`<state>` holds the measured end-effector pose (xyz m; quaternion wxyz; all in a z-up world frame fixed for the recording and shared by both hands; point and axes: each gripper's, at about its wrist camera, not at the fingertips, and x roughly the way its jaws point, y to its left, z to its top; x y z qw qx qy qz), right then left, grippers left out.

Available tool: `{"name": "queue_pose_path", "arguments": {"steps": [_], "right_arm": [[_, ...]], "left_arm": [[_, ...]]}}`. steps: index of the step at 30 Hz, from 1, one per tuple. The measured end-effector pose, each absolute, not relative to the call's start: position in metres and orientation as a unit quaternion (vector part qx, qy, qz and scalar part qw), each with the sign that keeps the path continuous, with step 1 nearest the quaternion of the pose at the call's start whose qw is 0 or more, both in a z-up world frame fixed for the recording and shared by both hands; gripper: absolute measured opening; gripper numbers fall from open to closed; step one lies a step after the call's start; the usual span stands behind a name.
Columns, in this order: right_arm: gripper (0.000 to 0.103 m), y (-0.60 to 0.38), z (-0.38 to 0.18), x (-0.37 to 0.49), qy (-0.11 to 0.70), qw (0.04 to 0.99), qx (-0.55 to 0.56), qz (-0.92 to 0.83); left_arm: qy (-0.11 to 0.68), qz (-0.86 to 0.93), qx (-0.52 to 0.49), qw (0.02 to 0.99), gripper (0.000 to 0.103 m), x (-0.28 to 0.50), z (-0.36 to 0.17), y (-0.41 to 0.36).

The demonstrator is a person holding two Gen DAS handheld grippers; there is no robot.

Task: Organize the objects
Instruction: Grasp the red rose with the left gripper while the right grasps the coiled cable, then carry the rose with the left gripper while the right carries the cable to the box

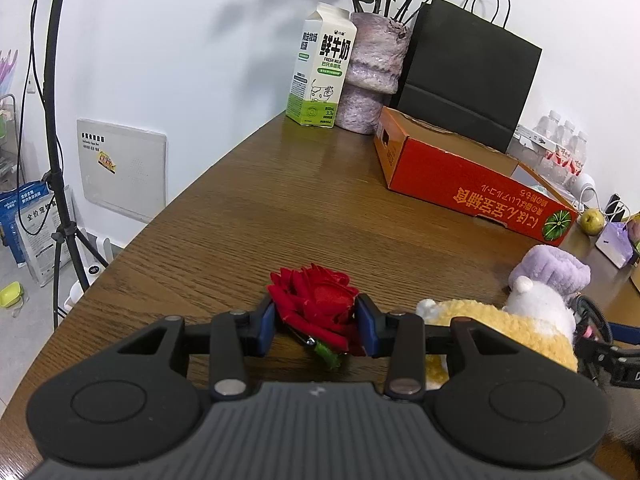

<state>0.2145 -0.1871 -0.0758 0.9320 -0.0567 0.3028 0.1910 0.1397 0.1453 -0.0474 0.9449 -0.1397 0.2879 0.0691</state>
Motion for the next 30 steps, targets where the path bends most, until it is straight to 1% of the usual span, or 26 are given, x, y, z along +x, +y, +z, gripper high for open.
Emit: {"name": "queue_pose_path", "arguments": {"steps": [6,12,21,30], "right_arm": [[0.091,-0.194,-0.069,0.205,0.267,0.946,-0.051,0.180],[0.091,-0.196,-0.064,0.198,0.237,0.955,-0.054,0.170],[0.091,-0.203,-0.059,0.193,0.223,0.960,-0.042,0.167],[0.091,-0.206,-0.048,0.191,0.210,0.962,-0.038,0.171]], "left_arm": [[0.285,0.076,-0.143,0.945,0.041,0.139,-0.046,0.146],[0.262,0.084,-0.140,0.951,0.041,0.130,-0.042,0.141],[0.246,0.081,-0.136,0.956,0.040,0.125,-0.029,0.129],[0.217,0.064,-0.135,0.965,0.040,0.123,-0.001,0.112]]}}
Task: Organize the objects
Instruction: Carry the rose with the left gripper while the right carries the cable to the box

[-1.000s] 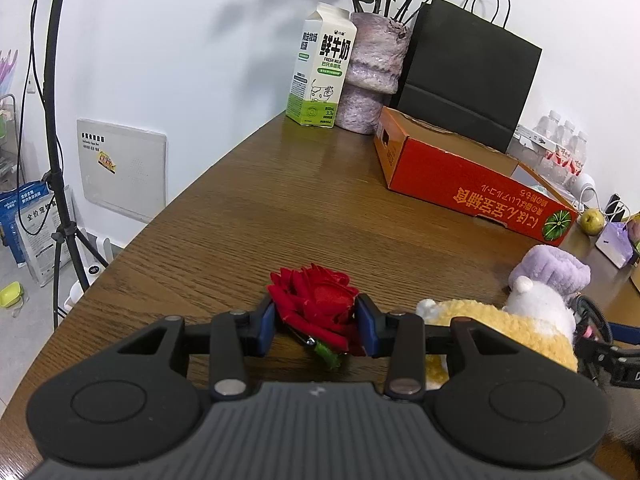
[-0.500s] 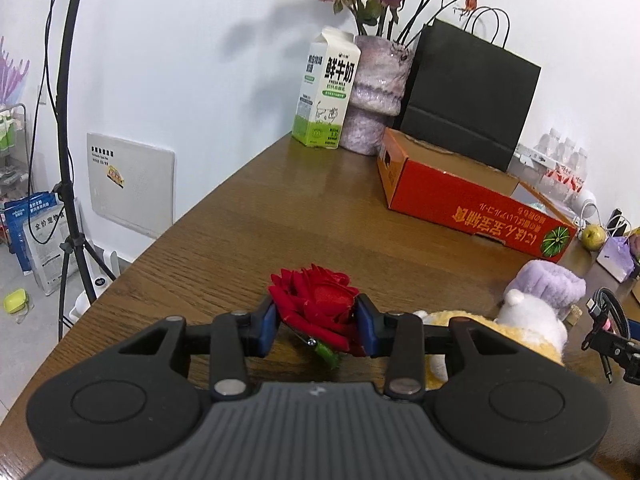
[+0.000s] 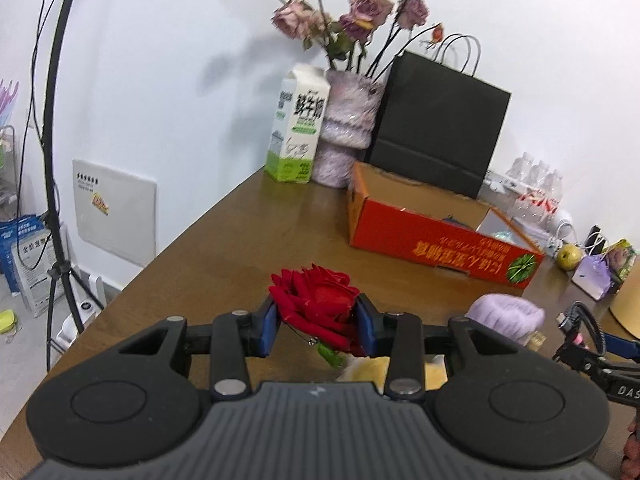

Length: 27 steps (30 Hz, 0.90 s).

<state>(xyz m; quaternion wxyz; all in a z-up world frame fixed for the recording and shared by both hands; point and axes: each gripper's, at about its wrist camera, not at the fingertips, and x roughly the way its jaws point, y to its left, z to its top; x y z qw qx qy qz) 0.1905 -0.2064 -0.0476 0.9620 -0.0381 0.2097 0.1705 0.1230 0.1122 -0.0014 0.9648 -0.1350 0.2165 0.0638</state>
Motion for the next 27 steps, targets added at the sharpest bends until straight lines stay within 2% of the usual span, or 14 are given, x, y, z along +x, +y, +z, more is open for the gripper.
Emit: {"name": "queue_pose_path", "arguments": {"steps": [27], "right_arm": [[0.091,-0.203,0.001,0.230,0.158,0.970,-0.032,0.180]], "left_arm": [[0.198,0.012,-0.104,0.975,0.040,0.200,0.052,0.039]]}}
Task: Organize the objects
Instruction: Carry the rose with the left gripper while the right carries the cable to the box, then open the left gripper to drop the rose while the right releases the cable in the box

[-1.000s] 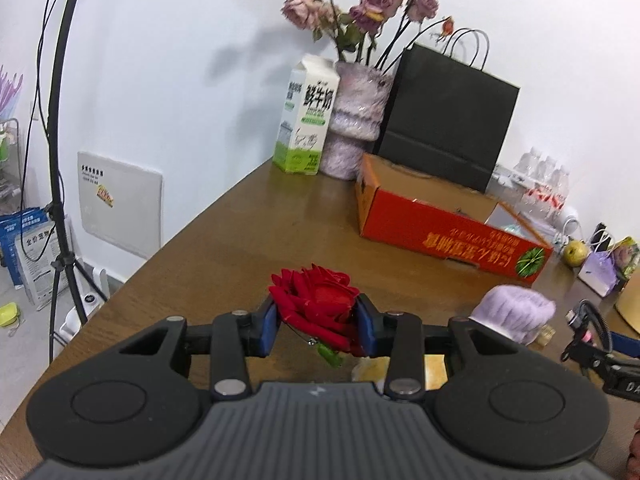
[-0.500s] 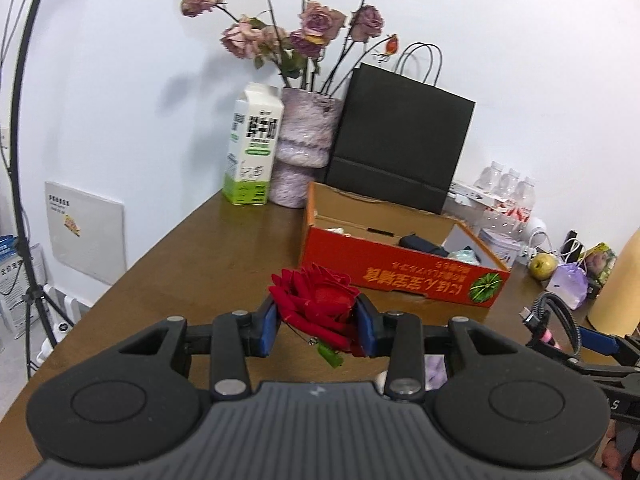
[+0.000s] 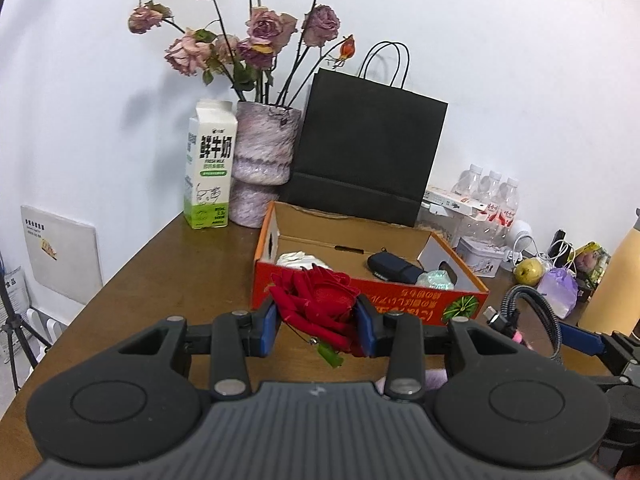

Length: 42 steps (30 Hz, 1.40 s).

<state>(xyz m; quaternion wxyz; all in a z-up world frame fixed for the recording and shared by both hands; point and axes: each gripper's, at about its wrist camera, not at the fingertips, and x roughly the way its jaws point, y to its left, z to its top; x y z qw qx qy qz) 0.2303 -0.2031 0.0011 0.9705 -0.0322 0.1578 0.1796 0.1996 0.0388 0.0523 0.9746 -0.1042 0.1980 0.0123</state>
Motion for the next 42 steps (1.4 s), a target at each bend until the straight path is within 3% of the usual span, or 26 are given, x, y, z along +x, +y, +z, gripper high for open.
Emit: {"name": "queue_pose_path", "arguments": {"steps": [42], "right_arm": [[0.091,-0.193,0.029,0.373,0.138,0.971,-0.022,0.195]], "left_arm": [[0.197,0.049,-0.084,0.976,0.040,0.336,0.082,0.003]]}}
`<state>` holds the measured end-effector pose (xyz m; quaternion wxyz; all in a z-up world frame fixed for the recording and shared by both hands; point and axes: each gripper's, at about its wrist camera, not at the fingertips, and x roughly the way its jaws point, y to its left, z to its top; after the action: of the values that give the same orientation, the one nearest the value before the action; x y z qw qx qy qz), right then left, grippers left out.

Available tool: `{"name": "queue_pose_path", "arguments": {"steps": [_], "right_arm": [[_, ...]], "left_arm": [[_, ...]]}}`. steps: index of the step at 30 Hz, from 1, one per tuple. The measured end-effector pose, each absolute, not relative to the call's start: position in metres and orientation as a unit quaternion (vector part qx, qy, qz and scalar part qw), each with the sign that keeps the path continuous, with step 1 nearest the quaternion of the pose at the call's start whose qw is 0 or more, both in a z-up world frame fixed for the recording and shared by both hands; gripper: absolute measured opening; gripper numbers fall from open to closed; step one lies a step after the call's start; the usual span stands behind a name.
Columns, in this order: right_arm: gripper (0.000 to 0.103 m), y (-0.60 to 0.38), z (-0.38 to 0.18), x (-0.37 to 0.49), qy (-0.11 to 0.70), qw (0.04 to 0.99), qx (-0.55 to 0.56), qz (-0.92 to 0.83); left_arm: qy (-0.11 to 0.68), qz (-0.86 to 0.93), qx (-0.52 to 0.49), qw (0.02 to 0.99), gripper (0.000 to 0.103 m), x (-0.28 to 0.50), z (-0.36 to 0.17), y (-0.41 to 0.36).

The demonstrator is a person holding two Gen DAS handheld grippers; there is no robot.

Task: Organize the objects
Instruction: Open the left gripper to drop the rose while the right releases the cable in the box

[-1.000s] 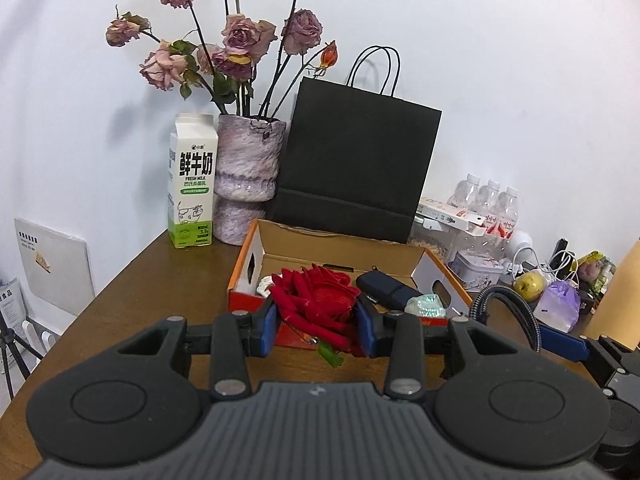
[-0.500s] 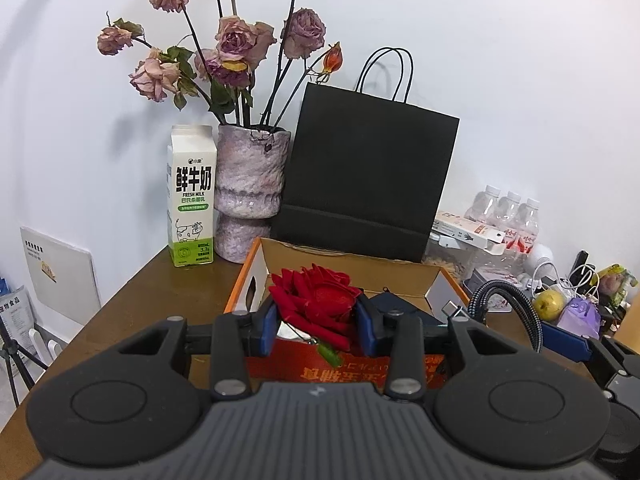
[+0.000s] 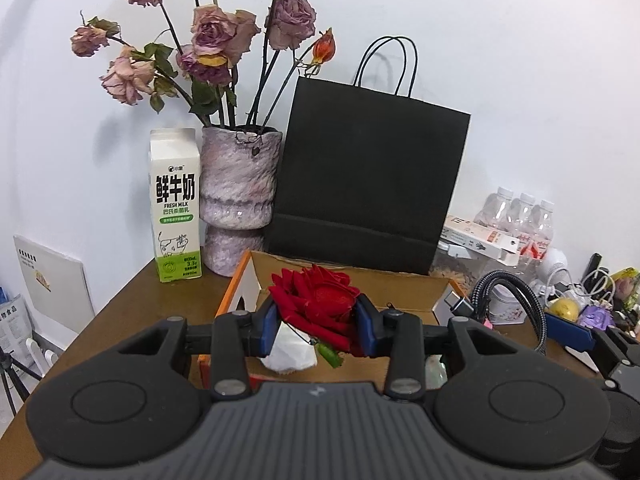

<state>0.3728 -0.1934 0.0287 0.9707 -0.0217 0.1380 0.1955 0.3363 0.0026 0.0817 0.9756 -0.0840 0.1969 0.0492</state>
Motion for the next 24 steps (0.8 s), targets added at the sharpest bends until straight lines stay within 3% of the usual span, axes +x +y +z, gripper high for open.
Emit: {"name": "queue_pose_path", "arguments": {"steps": [24], "right_arm": [[0.091,-0.164,0.018,0.458,0.166,0.968,-0.021,0.188]], "left_arm": [[0.256,0.114,-0.054,0.958,0.040,0.453,0.063,0.004]]}}
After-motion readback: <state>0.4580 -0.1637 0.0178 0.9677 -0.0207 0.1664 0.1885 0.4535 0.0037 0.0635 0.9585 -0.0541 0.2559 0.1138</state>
